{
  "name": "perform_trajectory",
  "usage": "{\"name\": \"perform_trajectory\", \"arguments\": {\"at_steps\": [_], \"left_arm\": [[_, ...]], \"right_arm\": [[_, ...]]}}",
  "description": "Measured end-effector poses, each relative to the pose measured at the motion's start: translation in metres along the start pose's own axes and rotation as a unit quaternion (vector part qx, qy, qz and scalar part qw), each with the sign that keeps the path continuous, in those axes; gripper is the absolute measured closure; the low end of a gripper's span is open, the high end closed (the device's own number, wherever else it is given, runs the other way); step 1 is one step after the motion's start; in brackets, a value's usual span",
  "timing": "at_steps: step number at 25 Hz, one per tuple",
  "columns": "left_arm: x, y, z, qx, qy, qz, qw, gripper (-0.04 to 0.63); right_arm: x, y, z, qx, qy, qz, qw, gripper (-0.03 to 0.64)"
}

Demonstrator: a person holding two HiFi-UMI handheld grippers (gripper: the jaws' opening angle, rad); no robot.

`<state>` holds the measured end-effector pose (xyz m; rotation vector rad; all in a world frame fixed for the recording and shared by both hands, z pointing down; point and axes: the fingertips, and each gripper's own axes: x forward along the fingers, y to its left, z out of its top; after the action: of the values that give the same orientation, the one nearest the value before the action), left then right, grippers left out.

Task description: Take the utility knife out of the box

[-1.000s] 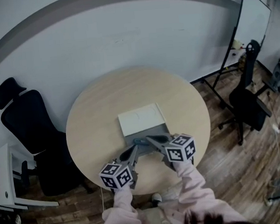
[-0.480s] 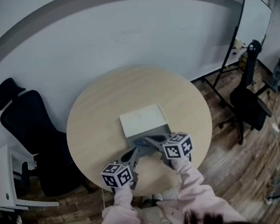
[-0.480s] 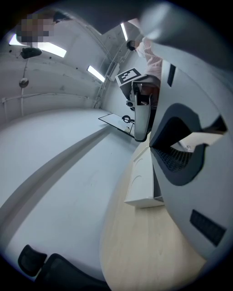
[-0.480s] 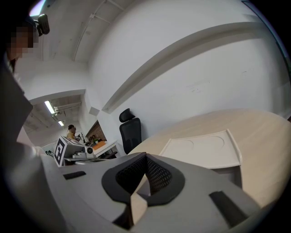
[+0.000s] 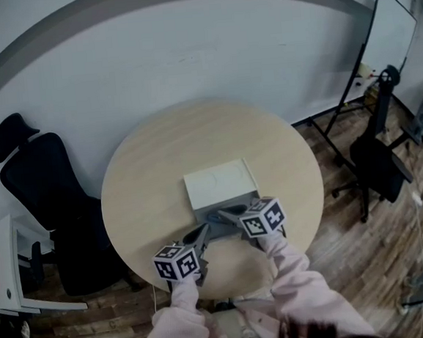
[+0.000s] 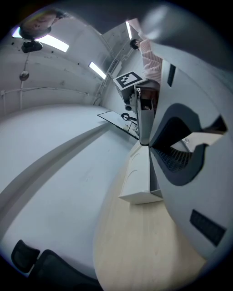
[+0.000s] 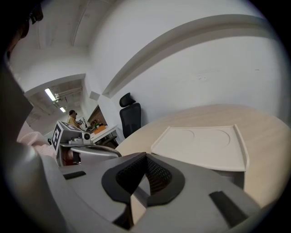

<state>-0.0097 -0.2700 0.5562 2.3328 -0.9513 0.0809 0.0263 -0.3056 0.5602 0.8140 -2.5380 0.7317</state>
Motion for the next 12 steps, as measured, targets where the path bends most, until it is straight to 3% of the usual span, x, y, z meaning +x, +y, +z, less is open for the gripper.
{"name": "perform_trajectory", "arguments": {"at_steps": [12], "left_arm": [[0.007,0.008,-0.008,-0.017,0.012,-0.002,0.9998,0.591]], "right_arm": [[0.024,-0.012,-0.027,-0.043,0.094,0.013,0.995,0.618]]}}
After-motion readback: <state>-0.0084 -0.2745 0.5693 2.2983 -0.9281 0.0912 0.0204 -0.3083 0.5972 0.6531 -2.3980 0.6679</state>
